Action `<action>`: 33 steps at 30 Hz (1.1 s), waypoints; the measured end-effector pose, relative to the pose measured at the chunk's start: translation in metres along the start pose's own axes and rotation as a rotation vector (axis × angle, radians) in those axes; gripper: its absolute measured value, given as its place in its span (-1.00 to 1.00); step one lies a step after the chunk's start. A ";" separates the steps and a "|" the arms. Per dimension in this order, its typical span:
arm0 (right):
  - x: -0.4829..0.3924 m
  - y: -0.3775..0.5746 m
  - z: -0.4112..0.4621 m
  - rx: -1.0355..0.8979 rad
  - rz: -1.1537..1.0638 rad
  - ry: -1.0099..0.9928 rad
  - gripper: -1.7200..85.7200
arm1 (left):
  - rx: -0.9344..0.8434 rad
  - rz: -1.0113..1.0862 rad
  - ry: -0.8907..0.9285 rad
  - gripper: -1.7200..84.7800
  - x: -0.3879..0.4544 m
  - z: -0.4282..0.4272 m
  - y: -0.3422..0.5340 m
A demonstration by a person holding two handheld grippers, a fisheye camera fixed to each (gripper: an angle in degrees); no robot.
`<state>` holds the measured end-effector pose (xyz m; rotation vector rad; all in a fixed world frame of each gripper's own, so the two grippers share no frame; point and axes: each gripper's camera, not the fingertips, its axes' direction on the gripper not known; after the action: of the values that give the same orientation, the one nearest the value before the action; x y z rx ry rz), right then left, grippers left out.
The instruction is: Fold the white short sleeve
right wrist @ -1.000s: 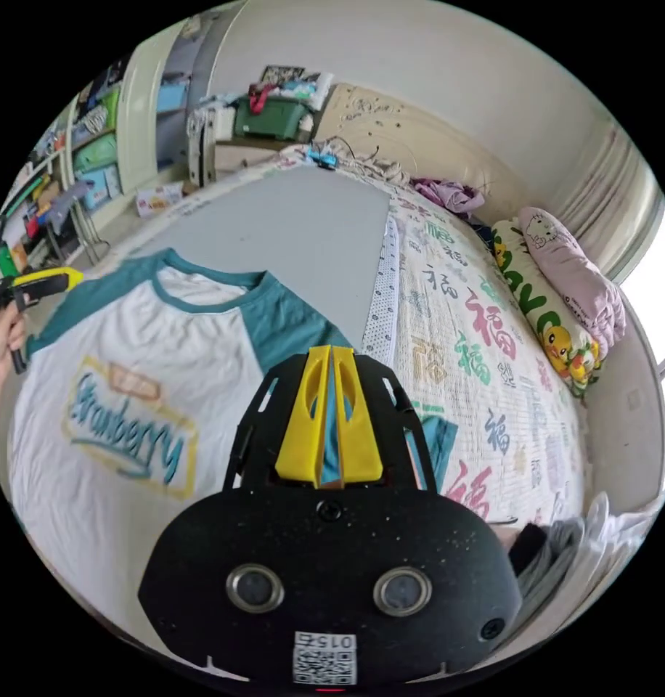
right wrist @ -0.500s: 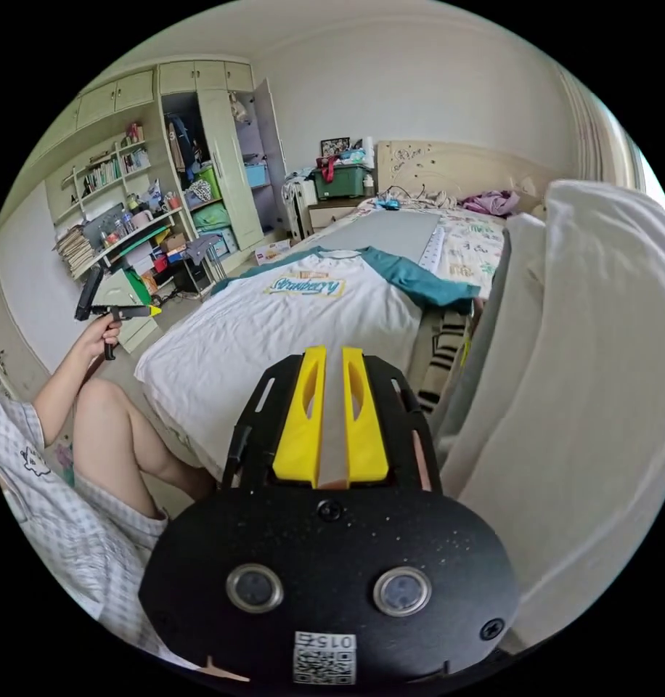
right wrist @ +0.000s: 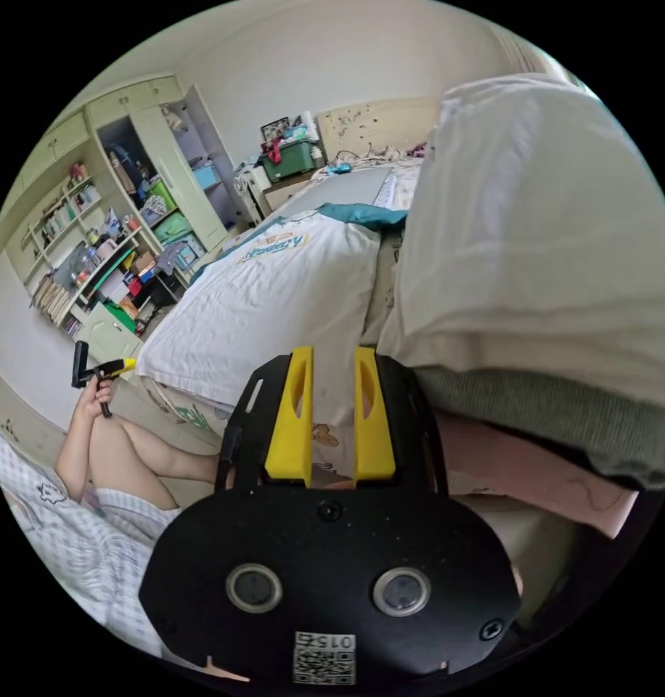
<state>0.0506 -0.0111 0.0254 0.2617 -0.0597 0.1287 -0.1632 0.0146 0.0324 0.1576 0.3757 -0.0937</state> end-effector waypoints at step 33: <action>0.013 0.040 -0.034 -0.133 0.078 -0.030 -0.91 | -0.052 0.057 -0.067 -0.94 -0.004 -0.004 0.036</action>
<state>0.0596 0.0381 0.0040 0.1287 -0.1080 0.1979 -0.1641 0.0508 0.0346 0.1139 0.3061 -0.0326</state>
